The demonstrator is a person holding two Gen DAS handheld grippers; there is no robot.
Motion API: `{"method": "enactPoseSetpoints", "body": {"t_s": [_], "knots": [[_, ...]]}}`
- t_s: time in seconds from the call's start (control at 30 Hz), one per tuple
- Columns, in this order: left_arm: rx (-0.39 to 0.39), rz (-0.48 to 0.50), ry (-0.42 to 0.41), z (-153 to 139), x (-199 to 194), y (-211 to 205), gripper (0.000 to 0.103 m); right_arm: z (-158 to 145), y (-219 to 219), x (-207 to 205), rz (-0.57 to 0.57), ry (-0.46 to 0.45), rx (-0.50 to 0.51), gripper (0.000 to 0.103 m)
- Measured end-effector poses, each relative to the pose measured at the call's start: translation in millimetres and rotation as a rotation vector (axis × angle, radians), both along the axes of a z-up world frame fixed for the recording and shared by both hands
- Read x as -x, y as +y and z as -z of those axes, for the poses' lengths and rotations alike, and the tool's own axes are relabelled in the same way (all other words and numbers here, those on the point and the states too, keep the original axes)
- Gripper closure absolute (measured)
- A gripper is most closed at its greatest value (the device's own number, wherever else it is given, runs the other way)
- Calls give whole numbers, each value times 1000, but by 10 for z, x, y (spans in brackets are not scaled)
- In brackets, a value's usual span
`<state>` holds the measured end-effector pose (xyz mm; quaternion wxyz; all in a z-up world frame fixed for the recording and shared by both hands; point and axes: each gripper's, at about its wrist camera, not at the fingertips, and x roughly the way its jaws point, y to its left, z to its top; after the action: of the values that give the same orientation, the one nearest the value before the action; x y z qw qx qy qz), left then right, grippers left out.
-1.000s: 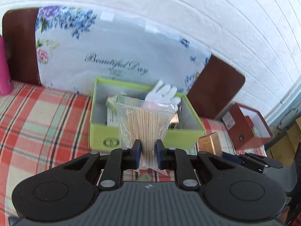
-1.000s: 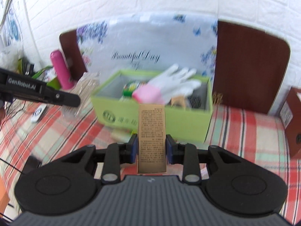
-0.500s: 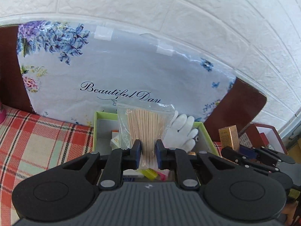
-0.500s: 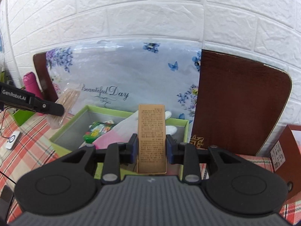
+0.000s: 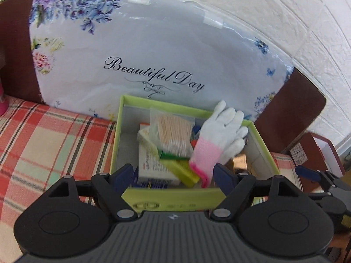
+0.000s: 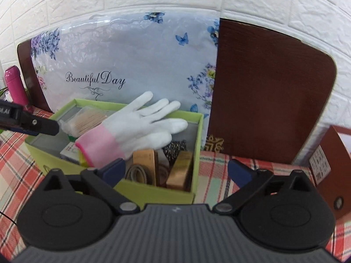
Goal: Organize objects
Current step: 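Lower the toothpick bag and tan box into the green box, opening both tools, then grasp the olive-green small box with the left tool while the right grasps the clear cup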
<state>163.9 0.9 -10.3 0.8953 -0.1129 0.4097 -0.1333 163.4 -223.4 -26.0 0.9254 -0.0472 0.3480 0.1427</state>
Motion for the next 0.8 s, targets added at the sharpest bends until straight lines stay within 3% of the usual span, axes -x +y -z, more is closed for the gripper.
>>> {"method": "enactPoseSetpoints", "body": {"t_s": [0.17, 0.43, 0.8], "knots": [[15, -38, 33, -28, 331, 100, 20, -98, -60, 227, 22, 39, -29, 0], [-40, -75, 109, -71, 711, 86, 20, -298, -31, 668, 3, 39, -72, 0], [-66, -38, 122, -102, 1044, -7, 20, -156, 4, 1279, -7, 113, -55, 0]]}}
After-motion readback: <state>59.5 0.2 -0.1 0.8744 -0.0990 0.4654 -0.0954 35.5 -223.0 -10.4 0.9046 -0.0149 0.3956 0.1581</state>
